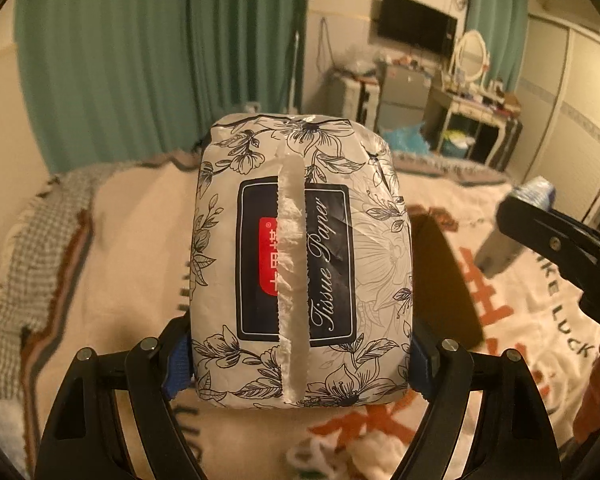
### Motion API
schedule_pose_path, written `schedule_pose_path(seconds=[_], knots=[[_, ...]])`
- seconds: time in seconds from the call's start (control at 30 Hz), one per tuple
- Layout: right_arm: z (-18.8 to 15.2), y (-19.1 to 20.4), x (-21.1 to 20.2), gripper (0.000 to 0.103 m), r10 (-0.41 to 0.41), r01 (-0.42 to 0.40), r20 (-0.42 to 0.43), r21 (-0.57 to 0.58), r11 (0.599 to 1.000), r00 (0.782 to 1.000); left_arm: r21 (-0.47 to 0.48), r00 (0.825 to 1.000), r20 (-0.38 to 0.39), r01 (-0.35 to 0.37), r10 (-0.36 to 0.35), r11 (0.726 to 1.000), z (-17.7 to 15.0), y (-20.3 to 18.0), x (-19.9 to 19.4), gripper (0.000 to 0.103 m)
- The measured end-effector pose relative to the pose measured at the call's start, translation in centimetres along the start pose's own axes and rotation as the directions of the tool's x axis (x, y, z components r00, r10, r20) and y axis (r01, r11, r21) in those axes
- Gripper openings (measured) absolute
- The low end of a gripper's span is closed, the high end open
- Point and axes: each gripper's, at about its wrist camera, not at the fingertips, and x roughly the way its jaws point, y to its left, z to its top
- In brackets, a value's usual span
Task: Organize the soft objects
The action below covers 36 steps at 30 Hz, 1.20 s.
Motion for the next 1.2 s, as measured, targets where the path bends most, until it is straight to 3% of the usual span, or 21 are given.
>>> schedule_pose_path(seconds=[0.17, 0.27, 0.4, 0.5, 0.53, 0.7, 0.8, 0.97, 1.2], knots=[[-1.1, -2.2, 7.4, 0.073, 0.000, 0.003, -0.079, 0.034, 0.999, 0.997, 0.020, 0.998, -0.062, 0.018, -0.016, 1.000, -0.6, -0.1, 5.5, 0.082], [-2.2, -3.7, 10.5, 0.073, 0.005, 0.002, -0.116, 0.062, 0.998, 0.993, 0.032, 0.998, -0.054, 0.023, -0.021, 0.999, -0.6, 0.1, 6.6, 0.084], [-3.1, -4.8, 11.8, 0.073, 0.011, -0.002, -0.125, 0.073, 0.997, 0.992, 0.065, 0.999, -0.037, 0.025, -0.022, 0.998, -0.3, -0.4, 6.7, 0.084], [-3.1, -5.3, 11.7, 0.081, 0.010, 0.001, -0.118, 0.095, 0.996, 0.993, 0.073, 1.000, -0.025, 0.003, -0.001, 0.997, 0.0, -0.8, 6.1, 0.084], [-3.0, -5.4, 11.1, 0.086, 0.007, 0.003, -0.104, 0.101, 0.995, 0.995, 0.071, 1.000, -0.020, -0.004, 0.006, 0.997, 0.1, -0.8, 5.7, 0.084], [-1.0, -5.5, 6.9, 0.087, -0.006, 0.012, -0.058, 0.105, 0.994, 0.998, 0.056, 1.000, 0.015, -0.009, 0.009, 0.998, 1.5, -0.6, 2.1, 0.084], [0.4, -4.8, 3.0, 0.087, -0.020, 0.021, -0.019, 0.086, 0.996, 1.000, 0.044, 0.998, 0.064, -0.001, -0.001, 0.999, 2.6, -0.6, -2.1, 0.084], [2.6, -3.6, -5.1, 0.091, -0.034, 0.031, 0.046, 0.054, 0.998, 0.998, -0.005, 0.987, 0.139, 0.085, -0.084, 0.996, 4.0, -0.6, -10.9, 0.087], [1.7, -1.7, -15.9, 0.091, -0.026, 0.026, 0.098, -0.003, 1.000, 0.995, 0.016, 0.966, 0.257, 0.023, -0.027, 1.000, 2.1, -1.3, -21.1, 0.091]])
